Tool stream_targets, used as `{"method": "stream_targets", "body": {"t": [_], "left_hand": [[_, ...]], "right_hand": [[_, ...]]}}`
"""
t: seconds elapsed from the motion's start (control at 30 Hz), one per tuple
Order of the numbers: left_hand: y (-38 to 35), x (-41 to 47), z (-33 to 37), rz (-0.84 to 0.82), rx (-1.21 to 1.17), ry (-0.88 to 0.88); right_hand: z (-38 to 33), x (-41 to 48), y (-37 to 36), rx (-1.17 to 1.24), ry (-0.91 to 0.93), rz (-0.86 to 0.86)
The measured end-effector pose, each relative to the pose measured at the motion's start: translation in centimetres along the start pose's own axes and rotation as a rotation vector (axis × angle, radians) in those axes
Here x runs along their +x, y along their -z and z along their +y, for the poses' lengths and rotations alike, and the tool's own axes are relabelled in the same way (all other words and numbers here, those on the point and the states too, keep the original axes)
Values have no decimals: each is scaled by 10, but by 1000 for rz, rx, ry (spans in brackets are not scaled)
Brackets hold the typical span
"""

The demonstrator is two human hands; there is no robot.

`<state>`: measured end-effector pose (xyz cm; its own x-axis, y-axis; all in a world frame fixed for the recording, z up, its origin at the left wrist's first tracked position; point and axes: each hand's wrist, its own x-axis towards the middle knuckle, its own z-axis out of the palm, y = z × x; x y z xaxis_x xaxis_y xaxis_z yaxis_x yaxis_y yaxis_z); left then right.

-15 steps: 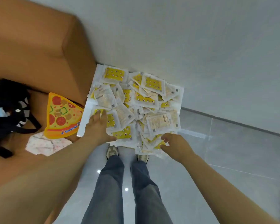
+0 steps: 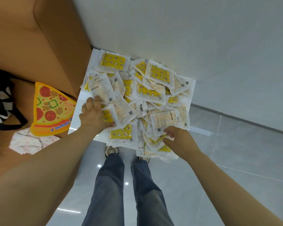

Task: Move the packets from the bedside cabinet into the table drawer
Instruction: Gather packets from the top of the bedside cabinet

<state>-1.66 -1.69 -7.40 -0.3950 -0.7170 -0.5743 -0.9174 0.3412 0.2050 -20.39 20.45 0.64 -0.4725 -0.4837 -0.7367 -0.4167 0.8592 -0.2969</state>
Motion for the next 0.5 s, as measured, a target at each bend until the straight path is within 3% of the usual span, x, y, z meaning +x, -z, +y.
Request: {"method": "stream_targets", "body": {"t": [0.2,0.5], "left_hand": [[-1,-7,-1,54,-79,18],[-14,-16,-4,81,-80,78]], "right_hand": [[11,16,9,95,-61,286],[26,65,12,247,-244,177]]}}
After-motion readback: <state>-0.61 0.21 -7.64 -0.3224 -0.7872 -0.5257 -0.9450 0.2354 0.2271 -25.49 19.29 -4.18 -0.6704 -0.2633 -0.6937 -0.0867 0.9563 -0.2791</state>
